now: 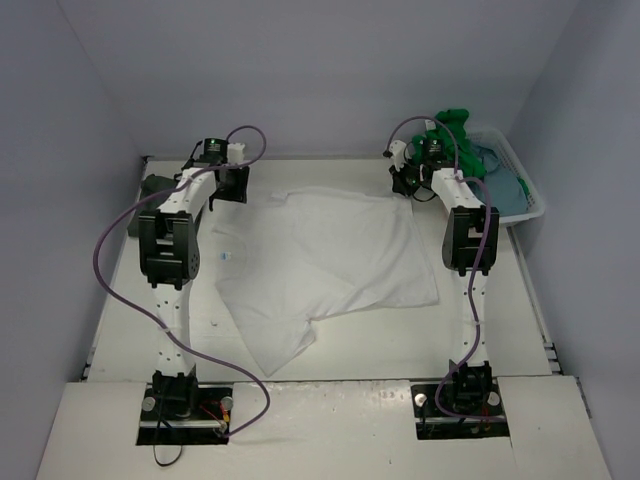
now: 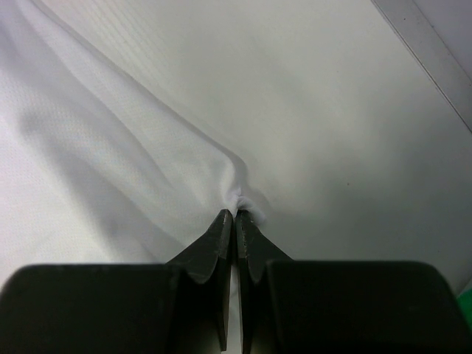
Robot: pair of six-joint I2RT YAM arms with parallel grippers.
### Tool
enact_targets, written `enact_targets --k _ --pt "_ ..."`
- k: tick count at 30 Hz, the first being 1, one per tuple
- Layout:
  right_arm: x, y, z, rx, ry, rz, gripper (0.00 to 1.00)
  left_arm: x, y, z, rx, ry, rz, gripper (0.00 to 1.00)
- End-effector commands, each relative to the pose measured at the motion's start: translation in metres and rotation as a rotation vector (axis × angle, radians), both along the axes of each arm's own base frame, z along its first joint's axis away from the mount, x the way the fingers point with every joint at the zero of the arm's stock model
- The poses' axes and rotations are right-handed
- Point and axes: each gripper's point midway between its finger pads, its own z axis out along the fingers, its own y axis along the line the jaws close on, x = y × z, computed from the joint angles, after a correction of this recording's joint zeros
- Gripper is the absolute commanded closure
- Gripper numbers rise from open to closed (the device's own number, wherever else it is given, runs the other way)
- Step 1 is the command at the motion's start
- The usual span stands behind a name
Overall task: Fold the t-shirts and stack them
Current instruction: Pick up the flattened T-shirt from the center of the board.
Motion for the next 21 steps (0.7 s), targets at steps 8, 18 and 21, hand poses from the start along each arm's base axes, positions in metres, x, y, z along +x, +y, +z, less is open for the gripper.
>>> enact_targets --k 8,18,21 --pt "-0.024 0.007 0.008 -0.004 0.064 0.014 1.00 0.035 0.000 0.031 -0.019 -0.117 0.017 0.63" --pt "-0.027 0.004 0.004 -0.013 0.073 0.011 1.00 0.033 -0.007 0.031 -0.061 -0.107 0.017 0.88" --pt "-0.030 0.004 0.007 -0.015 0.073 0.009 1.00 0.028 -0.009 0.043 -0.074 -0.115 0.006 0.97"
